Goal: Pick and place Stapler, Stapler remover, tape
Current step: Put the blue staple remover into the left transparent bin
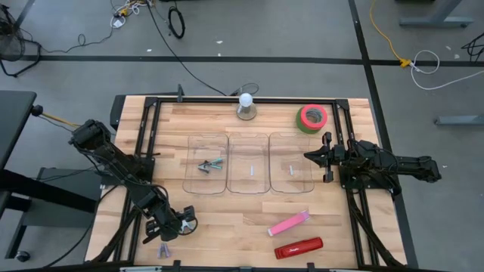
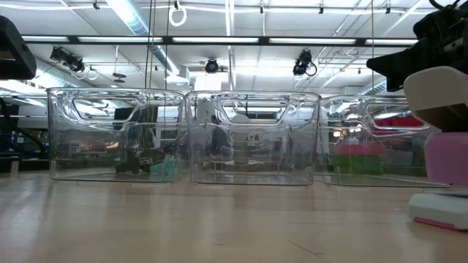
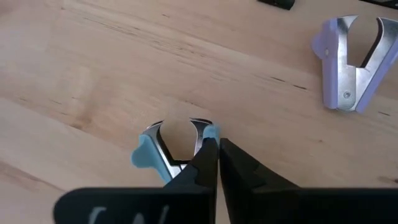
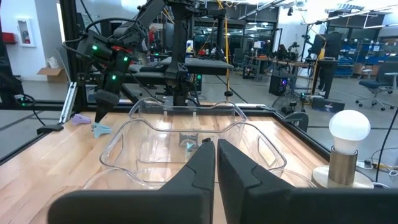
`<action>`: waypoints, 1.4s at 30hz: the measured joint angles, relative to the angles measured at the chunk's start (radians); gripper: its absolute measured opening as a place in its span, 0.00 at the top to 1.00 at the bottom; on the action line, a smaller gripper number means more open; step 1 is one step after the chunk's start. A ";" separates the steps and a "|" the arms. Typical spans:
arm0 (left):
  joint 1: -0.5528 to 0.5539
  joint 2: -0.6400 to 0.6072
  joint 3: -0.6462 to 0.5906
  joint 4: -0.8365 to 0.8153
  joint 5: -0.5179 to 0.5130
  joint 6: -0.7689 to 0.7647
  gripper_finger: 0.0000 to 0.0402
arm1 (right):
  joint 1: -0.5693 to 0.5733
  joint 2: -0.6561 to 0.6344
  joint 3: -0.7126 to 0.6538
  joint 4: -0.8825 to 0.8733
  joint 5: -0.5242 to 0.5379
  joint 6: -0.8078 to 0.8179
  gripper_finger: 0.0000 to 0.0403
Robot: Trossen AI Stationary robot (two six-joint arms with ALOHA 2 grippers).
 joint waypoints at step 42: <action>0.071 0.000 0.375 -0.061 0.000 -0.112 1.00 | 0.000 0.000 0.000 0.000 0.000 0.000 0.95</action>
